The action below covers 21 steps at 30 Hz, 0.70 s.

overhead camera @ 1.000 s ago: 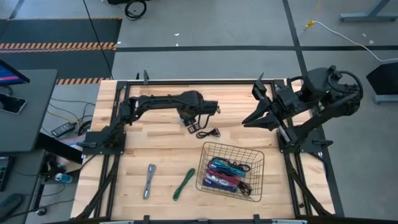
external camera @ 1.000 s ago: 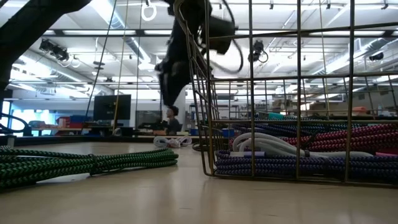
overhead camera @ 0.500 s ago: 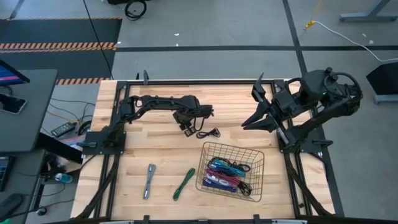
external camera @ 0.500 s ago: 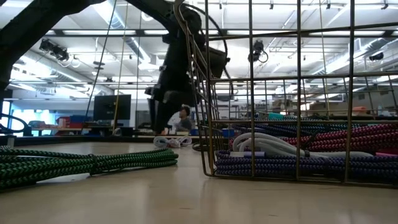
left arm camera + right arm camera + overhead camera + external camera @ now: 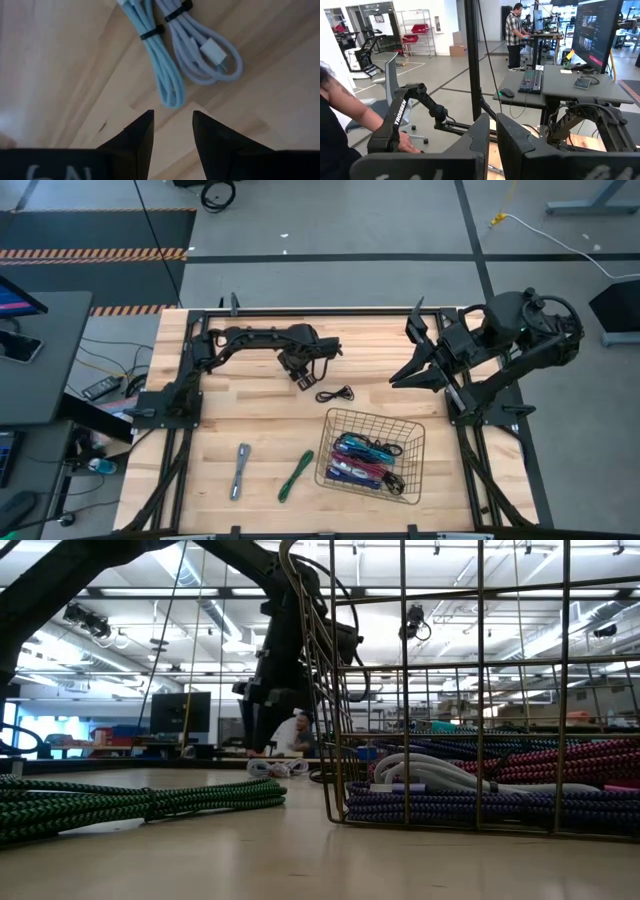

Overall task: Pick and place USB-C Cables
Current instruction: Put the light blue charger cable into the wire basket

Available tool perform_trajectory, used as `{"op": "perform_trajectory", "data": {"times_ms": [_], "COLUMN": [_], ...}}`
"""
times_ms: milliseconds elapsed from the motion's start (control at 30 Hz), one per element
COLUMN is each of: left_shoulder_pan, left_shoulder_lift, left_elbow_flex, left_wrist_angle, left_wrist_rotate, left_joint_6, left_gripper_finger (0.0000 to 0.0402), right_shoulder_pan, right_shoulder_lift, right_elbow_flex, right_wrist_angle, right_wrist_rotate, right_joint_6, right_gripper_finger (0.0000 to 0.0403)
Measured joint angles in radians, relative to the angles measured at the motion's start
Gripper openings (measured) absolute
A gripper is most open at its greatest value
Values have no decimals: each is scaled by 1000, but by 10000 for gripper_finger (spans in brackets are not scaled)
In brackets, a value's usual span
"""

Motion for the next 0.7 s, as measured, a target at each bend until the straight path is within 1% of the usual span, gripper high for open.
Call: {"op": "perform_trajectory", "data": {"times_ms": [200,700], "left_shoulder_pan": [6,5], "left_shoulder_lift": [0,0], "left_elbow_flex": [0,0], "left_wrist_angle": [12,35], "left_wrist_rotate": [28,50], "left_joint_6": [1,30], "left_gripper_finger": [142,142], "right_shoulder_pan": [0,0], "right_shoulder_lift": [0,0], "right_elbow_flex": [0,0], "right_wrist_angle": [0,2], "right_wrist_rotate": [0,0], "right_joint_6": [0,1], "right_gripper_finger": [39,39]}}
